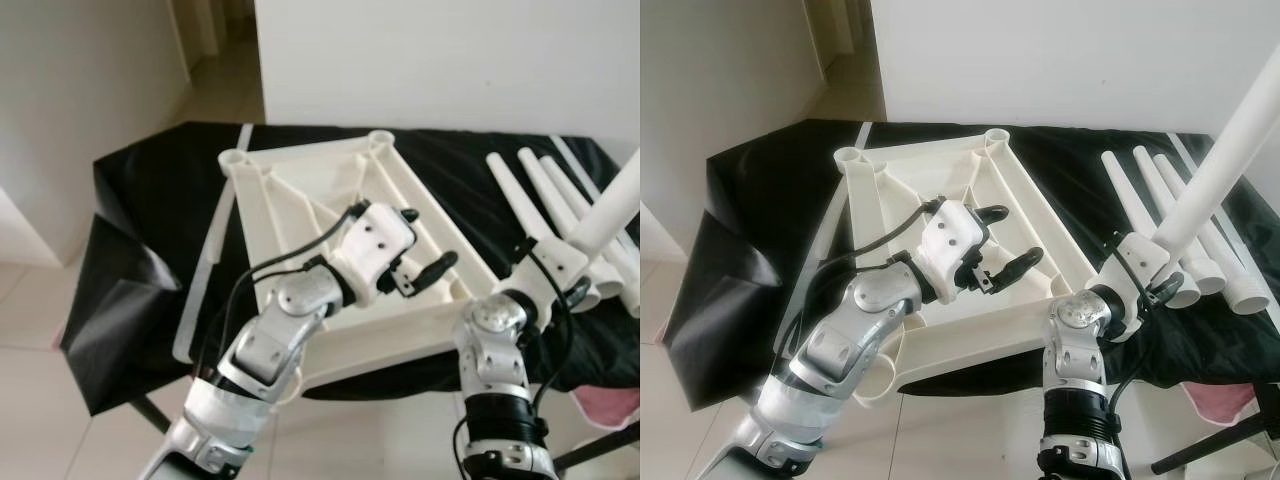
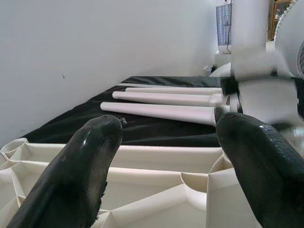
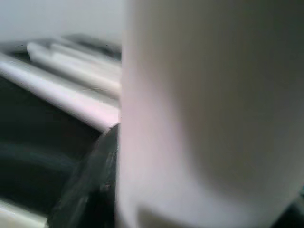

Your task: Building children table

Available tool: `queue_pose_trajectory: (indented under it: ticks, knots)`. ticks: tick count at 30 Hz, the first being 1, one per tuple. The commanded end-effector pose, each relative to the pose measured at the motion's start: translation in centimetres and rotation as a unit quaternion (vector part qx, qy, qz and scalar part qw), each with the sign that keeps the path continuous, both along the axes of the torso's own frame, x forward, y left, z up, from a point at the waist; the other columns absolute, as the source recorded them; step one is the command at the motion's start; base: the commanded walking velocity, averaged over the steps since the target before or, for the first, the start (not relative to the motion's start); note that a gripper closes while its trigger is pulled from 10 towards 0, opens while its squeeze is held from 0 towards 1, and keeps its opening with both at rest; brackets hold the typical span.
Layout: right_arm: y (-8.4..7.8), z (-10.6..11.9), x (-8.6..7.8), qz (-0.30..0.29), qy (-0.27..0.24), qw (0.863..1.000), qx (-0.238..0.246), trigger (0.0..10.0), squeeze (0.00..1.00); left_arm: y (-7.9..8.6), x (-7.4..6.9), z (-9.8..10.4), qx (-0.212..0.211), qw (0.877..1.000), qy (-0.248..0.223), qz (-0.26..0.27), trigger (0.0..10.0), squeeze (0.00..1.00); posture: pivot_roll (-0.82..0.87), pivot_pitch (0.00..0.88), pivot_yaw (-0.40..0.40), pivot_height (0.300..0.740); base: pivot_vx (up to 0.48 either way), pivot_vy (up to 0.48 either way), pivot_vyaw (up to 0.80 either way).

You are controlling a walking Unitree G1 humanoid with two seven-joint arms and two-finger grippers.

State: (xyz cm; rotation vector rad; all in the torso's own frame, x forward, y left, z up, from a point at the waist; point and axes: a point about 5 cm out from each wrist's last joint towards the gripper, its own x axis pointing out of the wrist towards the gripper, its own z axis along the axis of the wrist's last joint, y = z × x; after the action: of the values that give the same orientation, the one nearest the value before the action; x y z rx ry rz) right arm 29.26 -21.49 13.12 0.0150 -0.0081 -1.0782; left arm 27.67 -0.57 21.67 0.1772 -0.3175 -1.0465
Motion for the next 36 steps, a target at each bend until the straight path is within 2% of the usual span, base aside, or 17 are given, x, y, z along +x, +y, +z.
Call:
queue_pose_trajectory:
  ticks: [1,9,10,11,12,15,18,19,24,25,27,30,31,33,34,35,36]
  knots:
    - [-1.0,-1.7,-0.8,-0.012,0.028,0.999,0.023,10.0,1.0,-0.3,-0.3,0.2,0.003,1.0,0.0,-0.017,10.0,0.0,-0.08,0.012,0.009,0.74,0.0,0.0,0.0]
    - [-1.7,-1.2,-0.5,0.042,0.005,0.999,0.005,10.0,1.0,-0.6,-0.4,0.3,-0.001,1.0,0.002,-0.02,10.0,0.0,-0.08,0.012,0.01,0.74,0.0,0.0,0.0]
    - [-1.8,-0.9,-0.3,0.062,-0.003,0.998,0.005,10.0,0.39,-0.6,-0.4,0.3,-0.002,1.0,0.002,-0.02,10.0,0.0,-0.08,0.012,0.01,0.74,0.0,0.0,0.0]
    - [-1.8,-0.9,-0.3,0.062,-0.003,0.998,0.005,10.0,0.39,-0.6,-0.4,0.3,-0.002,1.0,0.002,-0.02,10.0,0.0,-0.08,0.012,0.01,0.74,0.0,0.0,0.0]
    - [-1.9,-0.5,-0.1,0.079,-0.013,0.997,-0.005,10.0,0.0,-0.6,-0.4,0.3,-0.002,1.0,0.002,-0.021,10.0,0.0,-0.08,0.011,0.009,0.74,0.0,0.0,0.0]
    - [-2.0,-0.1,0.1,0.098,-0.025,0.995,-0.017,10.0,0.0,-0.6,-0.4,0.3,-0.002,1.0,0.002,-0.021,10.0,0.0,-0.08,0.011,0.009,0.74,0.0,0.0,0.0]
    - [-2.9,1.4,0.5,0.182,-0.063,0.98,-0.05,10.0,0.0,-0.6,-0.4,0.4,-0.003,1.0,0.001,-0.02,10.0,0.0,-0.08,0.009,0.006,0.74,0.0,0.0,0.0]
    - [-2.9,1.4,0.5,0.182,-0.063,0.98,-0.05,10.0,0.0,-0.6,-0.4,0.4,-0.003,1.0,0.001,-0.02,10.0,0.0,-0.08,0.009,0.006,0.74,0.0,0.0,0.0]
    - [-3.2,1.7,0.7,0.273,-0.074,0.958,-0.054,10.0,0.0,-0.7,-0.3,0.5,-0.005,1.0,0.0,-0.019,10.0,0.0,-0.08,0.009,0.005,0.74,0.0,0.0,0.0]
    - [-3.4,1.7,0.3,0.329,-0.078,0.939,-0.057,10.0,0.0,-0.7,-0.4,0.5,-0.004,1.0,0.0,-0.02,10.0,0.0,-0.08,0.007,0.004,0.74,0.0,0.0,0.0]
    - [-3.4,1.7,0.3,0.329,-0.078,0.939,-0.057,10.0,0.0,-0.7,-0.4,0.5,-0.004,1.0,0.0,-0.02,10.0,0.0,-0.08,0.007,0.004,0.74,0.0,0.0,0.0]
    - [-3.6,1.6,-0.2,0.355,-0.074,0.93,-0.064,10.0,0.0,-0.6,-0.4,0.5,-0.004,1.0,0.0,-0.021,10.0,0.0,-0.08,0.009,0.008,0.74,0.0,0.0,0.0]
    - [-4.6,1.2,-1.2,0.39,-0.06,0.915,-0.078,10.0,0.0,-0.5,-0.5,0.4,-0.001,1.0,0.0,-0.023,10.0,0.0,-0.09,0.009,0.015,0.74,0.0,0.0,0.0]
    - [-5.3,1.0,-1.8,0.419,-0.052,0.903,-0.083,10.0,0.0,-0.5,-0.6,0.4,0.0,1.0,0.001,-0.025,10.0,0.0,-0.09,0.01,0.018,0.74,0.0,0.0,0.0]
    - [-5.3,1.0,-1.8,0.419,-0.052,0.903,-0.083,10.0,0.0,-0.5,-0.6,0.4,0.0,1.0,0.001,-0.025,10.0,0.0,-0.09,0.01,0.018,0.74,0.0,0.0,0.0]
    - [-5.9,0.9,-2.2,0.442,-0.042,0.891,-0.091,10.0,0.0,-0.6,-0.7,0.3,0.0,1.0,0.001,-0.029,10.0,0.0,-0.1,0.01,0.021,0.74,0.0,0.0,0.0]
    - [-5.9,0.9,-2.2,0.442,-0.042,0.891,-0.091,10.0,0.0,-0.6,-0.7,0.3,0.0,1.0,0.001,-0.029,10.0,0.0,-0.1,0.01,0.021,0.74,0.0,0.0,0.0]
